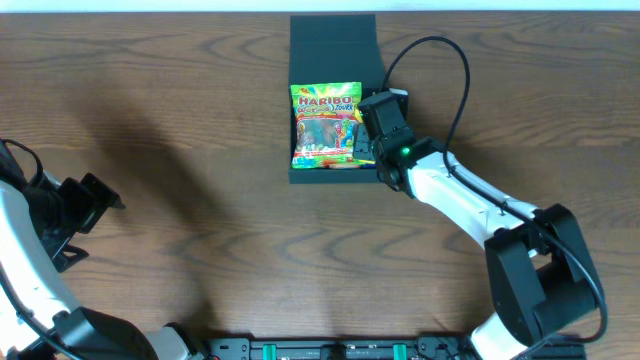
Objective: Pack container
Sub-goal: 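Carry the yellow bar to the box and lower it beside the Haribo bag, then push the yellow bar down into the box's right side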
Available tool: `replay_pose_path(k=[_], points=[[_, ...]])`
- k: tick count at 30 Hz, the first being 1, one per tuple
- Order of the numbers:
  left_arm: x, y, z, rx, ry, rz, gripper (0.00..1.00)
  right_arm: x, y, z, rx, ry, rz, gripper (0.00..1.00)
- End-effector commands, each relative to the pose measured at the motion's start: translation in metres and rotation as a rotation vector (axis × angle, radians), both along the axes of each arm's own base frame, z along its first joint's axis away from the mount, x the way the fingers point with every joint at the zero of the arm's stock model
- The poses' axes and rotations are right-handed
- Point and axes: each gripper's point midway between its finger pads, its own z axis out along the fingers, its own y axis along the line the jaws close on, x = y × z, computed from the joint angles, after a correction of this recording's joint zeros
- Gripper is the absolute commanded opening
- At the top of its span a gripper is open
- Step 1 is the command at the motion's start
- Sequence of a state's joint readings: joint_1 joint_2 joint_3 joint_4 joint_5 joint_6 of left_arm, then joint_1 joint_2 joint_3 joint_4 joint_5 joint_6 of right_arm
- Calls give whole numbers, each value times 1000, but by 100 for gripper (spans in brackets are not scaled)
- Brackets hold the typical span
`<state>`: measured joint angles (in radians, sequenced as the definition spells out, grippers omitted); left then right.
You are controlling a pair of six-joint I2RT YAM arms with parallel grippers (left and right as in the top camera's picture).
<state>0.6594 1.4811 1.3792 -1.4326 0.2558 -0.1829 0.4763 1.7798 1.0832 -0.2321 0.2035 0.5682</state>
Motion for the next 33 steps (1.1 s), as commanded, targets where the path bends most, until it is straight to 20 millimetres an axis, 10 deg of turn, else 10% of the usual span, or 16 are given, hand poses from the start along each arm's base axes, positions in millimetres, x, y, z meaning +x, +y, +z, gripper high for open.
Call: replay_pose_path(k=[1, 5, 9, 22, 29, 33], points=[[0, 2, 3, 11, -7, 4, 95, -3, 10, -15, 16, 21, 38, 20], [0, 2, 3, 11, -7, 4, 95, -1, 11, -14, 14, 12, 43, 23], [0, 2, 3, 10, -6, 4, 95, -1, 11, -14, -12, 6, 78, 51], [0, 2, 3, 10, -7, 4, 95, 1, 11, 62, 42, -147, 96, 51], [0, 2, 3, 11, -7, 4, 95, -25, -2, 52, -25, -42, 118, 8], [0, 2, 3, 11, -7, 4, 95, -40, -10, 33, -68, 54, 120, 2]])
